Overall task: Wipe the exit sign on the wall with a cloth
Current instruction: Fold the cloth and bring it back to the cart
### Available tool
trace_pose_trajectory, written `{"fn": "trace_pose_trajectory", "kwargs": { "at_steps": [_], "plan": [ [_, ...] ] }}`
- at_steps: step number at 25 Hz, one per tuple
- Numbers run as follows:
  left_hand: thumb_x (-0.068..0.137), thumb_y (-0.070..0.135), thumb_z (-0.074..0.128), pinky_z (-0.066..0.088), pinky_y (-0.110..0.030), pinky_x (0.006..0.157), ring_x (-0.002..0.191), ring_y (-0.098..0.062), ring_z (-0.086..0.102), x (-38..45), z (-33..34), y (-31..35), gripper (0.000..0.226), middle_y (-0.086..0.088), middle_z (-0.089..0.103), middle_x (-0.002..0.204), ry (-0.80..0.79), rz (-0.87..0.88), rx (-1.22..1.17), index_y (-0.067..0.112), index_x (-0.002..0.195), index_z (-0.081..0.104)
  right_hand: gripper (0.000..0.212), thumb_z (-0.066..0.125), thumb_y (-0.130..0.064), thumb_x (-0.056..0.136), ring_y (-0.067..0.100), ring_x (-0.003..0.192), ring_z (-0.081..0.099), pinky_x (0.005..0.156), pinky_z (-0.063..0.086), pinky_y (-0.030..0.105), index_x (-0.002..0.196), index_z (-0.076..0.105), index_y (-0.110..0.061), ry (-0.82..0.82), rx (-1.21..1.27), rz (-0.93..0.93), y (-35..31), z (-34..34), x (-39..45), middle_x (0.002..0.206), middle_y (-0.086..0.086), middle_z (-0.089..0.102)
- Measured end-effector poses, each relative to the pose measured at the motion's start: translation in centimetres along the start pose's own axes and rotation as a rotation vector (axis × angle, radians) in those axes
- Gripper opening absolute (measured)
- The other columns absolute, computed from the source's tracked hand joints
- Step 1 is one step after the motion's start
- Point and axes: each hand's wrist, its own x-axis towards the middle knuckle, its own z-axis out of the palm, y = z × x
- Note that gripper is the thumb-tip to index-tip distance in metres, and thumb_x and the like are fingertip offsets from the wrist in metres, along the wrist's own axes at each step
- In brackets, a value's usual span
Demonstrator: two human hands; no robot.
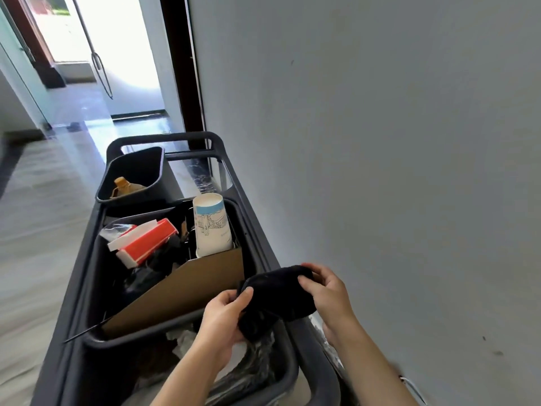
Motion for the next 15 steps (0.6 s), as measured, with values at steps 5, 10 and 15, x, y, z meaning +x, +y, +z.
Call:
{"fn": "trace_pose_trajectory", "kwargs": {
  "at_steps": [5,10,15],
  "plan": [
    [0.098,0.012,0.067,0.061,-0.034,0.059,0.074,-0.026,0.078,2.1,0.5,-2.8,0.016,-0.014,0.08,0.086,0.094,-0.108,-0.003,-0.003,0.102,0.067,0.024,0.064,-0.003,0.086,0.021,0.095,0.068,0.087,0.056,0.04,0.096,0.07,-0.024,0.094,-0.183,0.029,3.2,0.3,2.1,0.1,0.003,0.073],
    [0.095,0.014,0.072,0.058,-0.045,0.084,0.085,-0.033,0.074,3.4,0.6,-4.8,0.016,-0.015,0.078,0.083,0.146,-0.186,0.039,0.001,0.088,0.066,0.019,0.063,-0.009,0.088,0.021,0.093,0.068,0.091,0.054,0.045,0.095,0.069,-0.026,0.128,-0.259,0.038,5.0,0.2,2.8,0.099,0.002,0.073],
    [0.094,0.018,0.074,0.055,-0.031,0.065,0.08,-0.022,0.076,3.4,0.3,-4.7,0.014,-0.009,0.081,0.086,0.099,-0.172,0.045,0.004,0.097,0.071,0.019,0.061,-0.011,0.09,0.019,0.093,0.069,0.09,0.055,0.042,0.098,0.07,-0.026,0.089,-0.216,0.073,5.8,-0.4,3.3,0.1,0.003,0.074]
  ]
}}
